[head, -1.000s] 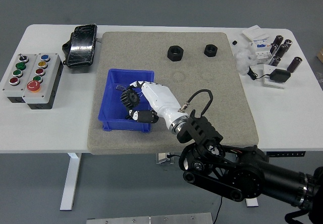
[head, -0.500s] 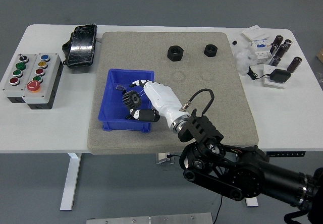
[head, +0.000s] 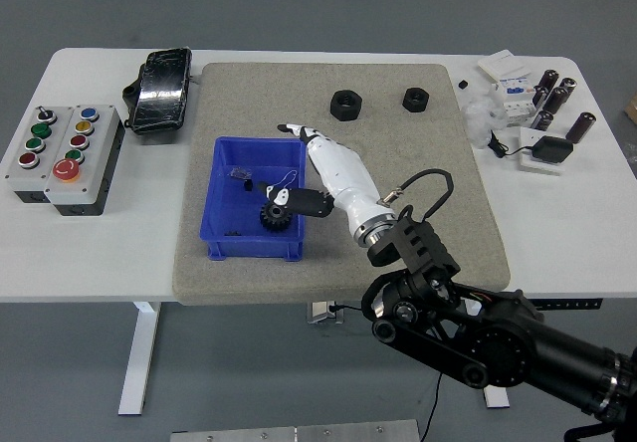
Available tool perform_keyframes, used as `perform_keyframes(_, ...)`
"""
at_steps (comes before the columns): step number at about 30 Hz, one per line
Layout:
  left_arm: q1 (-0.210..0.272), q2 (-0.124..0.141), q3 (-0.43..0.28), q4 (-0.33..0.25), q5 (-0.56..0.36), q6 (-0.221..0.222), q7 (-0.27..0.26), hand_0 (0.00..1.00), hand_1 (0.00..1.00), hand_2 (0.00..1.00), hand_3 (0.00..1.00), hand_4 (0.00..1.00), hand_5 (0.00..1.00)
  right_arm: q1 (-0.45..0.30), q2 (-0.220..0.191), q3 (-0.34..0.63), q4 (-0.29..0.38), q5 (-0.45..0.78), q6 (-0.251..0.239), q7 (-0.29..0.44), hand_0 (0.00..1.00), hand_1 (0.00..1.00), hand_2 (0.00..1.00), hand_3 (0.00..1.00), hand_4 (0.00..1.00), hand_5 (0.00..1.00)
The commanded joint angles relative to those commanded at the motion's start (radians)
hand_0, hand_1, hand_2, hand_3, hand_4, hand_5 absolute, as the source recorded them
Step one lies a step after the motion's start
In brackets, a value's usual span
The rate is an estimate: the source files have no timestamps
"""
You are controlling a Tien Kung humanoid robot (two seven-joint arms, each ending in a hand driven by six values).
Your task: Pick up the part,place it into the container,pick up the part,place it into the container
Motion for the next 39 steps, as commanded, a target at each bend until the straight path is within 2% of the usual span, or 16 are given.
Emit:
perform_keyframes(1,0.0,0.0,0.001,0.0,-0.001,0.0,0.0,0.663,0.627,0.584,0.623,0.651,0.522,-0.018,-0.012,0.029,0.012,0.009,-0.014,0.018,0.775,0.845,0.866,0.844,0.85,0.401)
perform_keyframes(2,0.0,0.0,0.001,0.0,-0.001,0.0,0.0,0.663,0.627,0.583,0.624,0.651,0.523,-0.034,-0.022,0.055,0.022,0.017,-0.026,0.032,0.743,0.808,0.822,0.793,0.833,0.394)
perform_keyframes(6,0.005,0.002,0.0,0.0,-0.001,0.0,-0.001,0.663,0.627,0.583,0.624,0.651,0.523,-0.117,-0.071,0.182,0.054,0.067,-0.075,0.105,0.743,0.808,0.822,0.793,0.833,0.394)
perform_keyframes(10,0.01,0.005,0.0,0.0,0.0,0.001,-0.002,0.663,0.627,0.583,0.624,0.652,0.522,-0.206,-0.106,0.309,0.06,0.122,-0.075,0.166,0.738,0.806,0.818,0.789,0.823,0.384)
perform_keyframes(15,0.014,0.005,-0.003,0.0,0.005,0.001,-0.003,0.663,0.627,0.583,0.624,0.653,0.523,-0.326,-0.123,0.466,0.046,0.231,-0.071,0.269,0.736,0.788,0.814,0.788,0.816,0.368)
perform_keyframes(19,0.014,0.003,-0.007,0.0,0.013,0.0,-0.003,0.663,0.627,0.583,0.624,0.653,0.523,-0.404,-0.123,0.571,-0.008,0.371,-0.014,0.387,0.736,0.788,0.814,0.788,0.816,0.368)
perform_keyframes(20,0.014,0.003,-0.008,0.0,0.016,0.0,-0.003,0.663,0.627,0.583,0.625,0.654,0.522,-0.417,-0.12,0.6,-0.024,0.413,0.006,0.424,0.727,0.745,0.775,0.758,0.837,0.383)
perform_keyframes(25,0.012,0.005,-0.013,0.0,0.027,-0.002,-0.004,0.663,0.627,0.583,0.625,0.654,0.522,-0.435,-0.101,0.714,-0.066,0.598,0.08,0.58,0.727,0.745,0.775,0.758,0.837,0.383)
perform_keyframes(28,0.012,0.008,-0.014,0.0,0.031,-0.003,-0.004,0.663,0.627,0.583,0.624,0.655,0.523,-0.438,-0.095,0.766,-0.07,0.695,0.111,0.659,0.731,0.74,0.766,0.755,0.861,0.385)
perform_keyframes(31,0.014,0.011,-0.017,0.0,0.036,-0.003,-0.004,0.663,0.627,0.583,0.624,0.655,0.523,-0.442,-0.092,0.78,-0.062,0.781,0.142,0.731,0.731,0.74,0.766,0.755,0.861,0.385)
perform_keyframes(33,0.015,0.012,-0.018,0.0,0.038,-0.004,-0.003,0.663,0.627,0.583,0.623,0.655,0.519,-0.444,-0.089,0.775,-0.056,0.833,0.159,0.773,0.736,0.739,0.766,0.758,0.888,0.423)
perform_keyframes(36,0.017,0.013,-0.018,0.0,0.037,-0.004,-0.003,0.663,0.627,0.583,0.623,0.655,0.519,-0.446,-0.081,0.746,-0.047,0.908,0.181,0.828,0.736,0.739,0.766,0.758,0.888,0.423)
perform_keyframes(39,0.018,0.015,-0.016,0.0,0.035,-0.003,-0.004,0.663,0.627,0.583,0.623,0.659,0.515,-0.447,-0.072,0.696,-0.043,0.97,0.183,0.865,0.731,0.734,0.759,0.737,0.892,0.433)
